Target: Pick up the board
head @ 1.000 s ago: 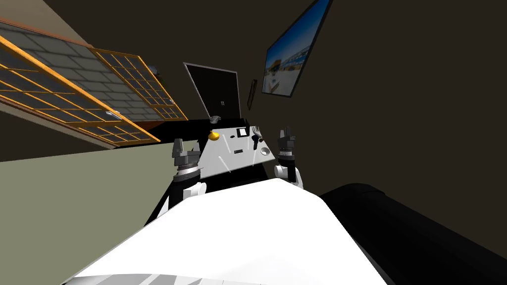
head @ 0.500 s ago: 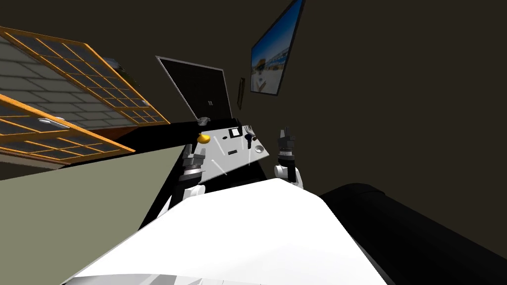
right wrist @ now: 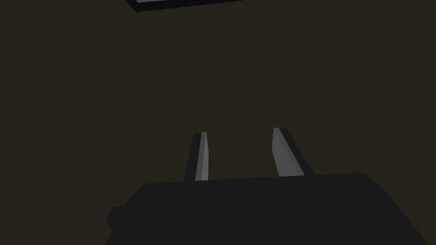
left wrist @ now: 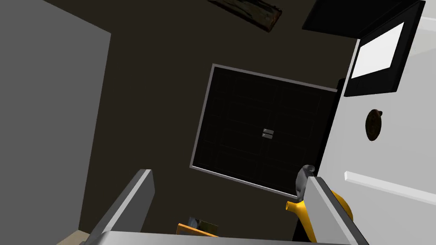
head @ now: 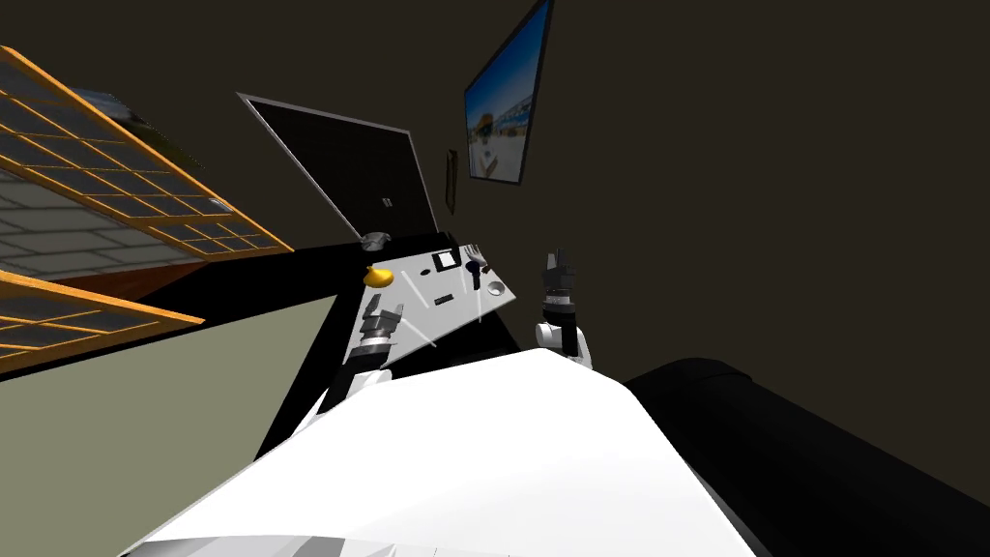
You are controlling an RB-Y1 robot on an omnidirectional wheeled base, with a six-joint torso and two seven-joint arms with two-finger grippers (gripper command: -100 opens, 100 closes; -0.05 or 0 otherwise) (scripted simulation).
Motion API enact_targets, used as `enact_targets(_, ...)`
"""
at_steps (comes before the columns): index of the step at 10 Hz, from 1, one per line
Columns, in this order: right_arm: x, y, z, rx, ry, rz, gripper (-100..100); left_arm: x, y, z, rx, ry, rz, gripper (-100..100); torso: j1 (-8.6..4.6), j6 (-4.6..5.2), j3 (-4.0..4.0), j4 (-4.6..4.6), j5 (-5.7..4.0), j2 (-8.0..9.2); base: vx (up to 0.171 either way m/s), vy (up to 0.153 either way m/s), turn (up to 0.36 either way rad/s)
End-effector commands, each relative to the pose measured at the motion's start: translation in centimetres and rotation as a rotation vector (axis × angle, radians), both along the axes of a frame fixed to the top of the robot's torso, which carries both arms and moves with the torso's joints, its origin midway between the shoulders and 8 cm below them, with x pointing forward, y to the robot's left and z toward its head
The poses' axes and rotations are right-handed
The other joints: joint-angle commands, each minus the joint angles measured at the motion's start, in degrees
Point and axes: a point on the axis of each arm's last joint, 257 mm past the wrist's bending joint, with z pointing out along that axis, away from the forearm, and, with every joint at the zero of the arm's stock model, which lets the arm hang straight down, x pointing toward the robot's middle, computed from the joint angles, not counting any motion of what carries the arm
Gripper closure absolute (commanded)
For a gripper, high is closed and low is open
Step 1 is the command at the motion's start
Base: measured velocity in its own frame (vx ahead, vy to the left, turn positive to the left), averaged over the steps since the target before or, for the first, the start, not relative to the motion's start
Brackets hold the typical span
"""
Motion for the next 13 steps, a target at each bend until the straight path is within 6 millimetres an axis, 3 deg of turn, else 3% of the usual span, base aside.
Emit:
enact_targets(1,0.0,0.0,0.0,0.0,0.0,0.0,0,0.0,0.6,-1.8,-0.02,0.048,0.004,-100,0.0,0.0,0.0,0.0,0.0,0.0,-0.019,0.004,-0.153)
enact_targets(4,0.0,0.0,0.0,0.0,0.0,0.0,0,-0.4,3.7,-7.0,-0.074,0.206,0.019,-100,0.03,-0.05,-0.01,0.0,0.01,-0.03,-0.018,0.003,-0.292)
enact_targets(6,0.0,0.0,0.0,0.0,0.0,0.0,0,-0.7,4.2,-8.1,-0.076,0.227,0.031,-100,0.04,-0.07,-0.02,-0.01,0.01,-0.03,-0.012,0.003,-0.052)
enact_targets(7,0.0,0.0,0.0,0.0,0.0,0.0,0,-1.3,6.1,-10.6,-0.103,0.307,0.049,-100,0.03,-0.07,-0.03,-0.01,0.01,-0.06,-0.013,-0.008,-0.348)
enact_targets(8,0.0,0.0,0.0,0.0,0.0,0.0,0,-1.6,6.4,-11.2,-0.104,0.32,0.057,-100,0.02,0.0,-0.03,-0.01,0.0,-0.05,-0.014,0.006,-0.217)
enact_targets(9,0.0,0.0,0.0,0.0,0.0,0.0,0,-2.2,8.2,-12.9,-0.126,0.384,0.074,-100,0.04,-0.05,-0.02,0.0,0.01,-0.05,-0.017,0.002,-0.367)
enact_targets(11,0.0,0.0,0.0,0.0,0.0,0.0,0,-2.8,8.9,-14.2,-0.132,0.412,0.09,-100,0.07,-0.07,-0.02,-0.01,0.02,-0.05,-0.009,0.006,-0.072)
enact_targets(12,0.0,0.0,0.0,0.0,0.0,0.0,0,-3.9,11.2,-16.3,-0.159,0.488,0.123,-100,0.04,-0.08,-0.04,-0.01,0.02,-0.08,-0.007,-0.006,-0.31)
enact_targets(13,0.0,0.0,0.0,0.0,0.0,0.0,0,-4.3,11.5,-16.9,-0.162,0.503,0.131,-100,0.04,-0.01,-0.05,-0.01,0.0,-0.09,-0.009,0.005,-0.245)
